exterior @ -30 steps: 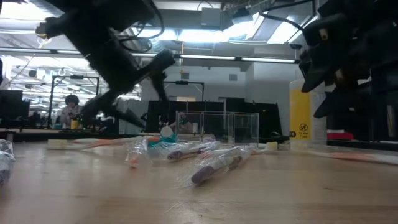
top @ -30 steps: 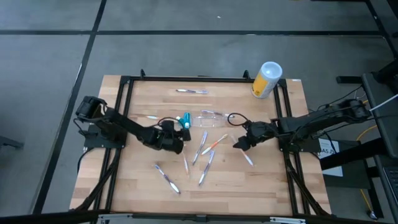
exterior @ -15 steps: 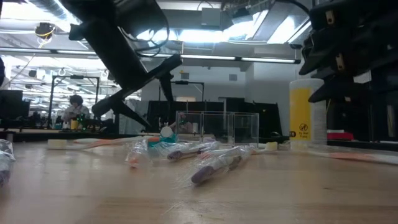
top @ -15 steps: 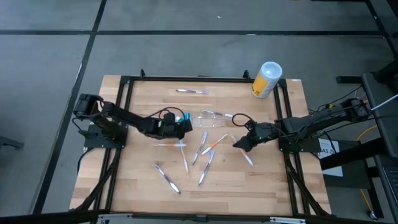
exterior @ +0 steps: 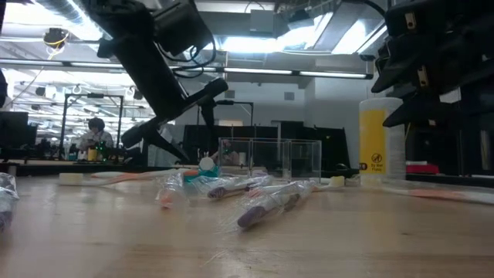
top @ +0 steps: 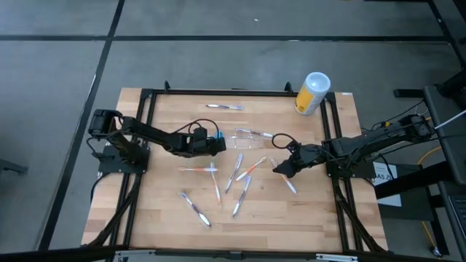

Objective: Pick & Place toothbrushing station
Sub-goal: Put the blue mouthwash into the middle section of the transparent organizer

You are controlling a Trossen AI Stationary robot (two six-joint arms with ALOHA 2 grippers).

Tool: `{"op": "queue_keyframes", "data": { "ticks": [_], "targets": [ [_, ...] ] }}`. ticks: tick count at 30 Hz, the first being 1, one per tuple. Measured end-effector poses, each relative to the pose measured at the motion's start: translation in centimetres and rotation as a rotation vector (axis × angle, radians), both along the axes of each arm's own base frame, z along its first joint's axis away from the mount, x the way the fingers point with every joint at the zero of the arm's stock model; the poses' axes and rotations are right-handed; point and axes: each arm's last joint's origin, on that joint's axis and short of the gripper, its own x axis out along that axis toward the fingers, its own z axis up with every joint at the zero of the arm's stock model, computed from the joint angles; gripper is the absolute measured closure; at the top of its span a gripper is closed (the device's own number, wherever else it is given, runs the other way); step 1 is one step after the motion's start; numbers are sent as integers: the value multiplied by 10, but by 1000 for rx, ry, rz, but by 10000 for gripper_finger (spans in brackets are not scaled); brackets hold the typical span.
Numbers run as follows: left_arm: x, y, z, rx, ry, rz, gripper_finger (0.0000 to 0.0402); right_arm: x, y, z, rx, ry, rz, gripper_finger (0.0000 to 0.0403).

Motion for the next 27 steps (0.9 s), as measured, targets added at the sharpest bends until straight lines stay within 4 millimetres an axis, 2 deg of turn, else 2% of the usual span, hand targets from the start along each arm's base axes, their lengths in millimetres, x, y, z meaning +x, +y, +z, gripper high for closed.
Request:
{"op": "queue_keyframes", "data": {
  "ticks": [15, 27],
  "targets": [
    [1, 3, -2, -9, 22, -62, 133, 0, -1, 0, -5, -2, -30, 151],
    [7, 3, -4, 3, -4, -86, 180, 1, -1, 2, -16, -28, -26, 151]
  ]
}}
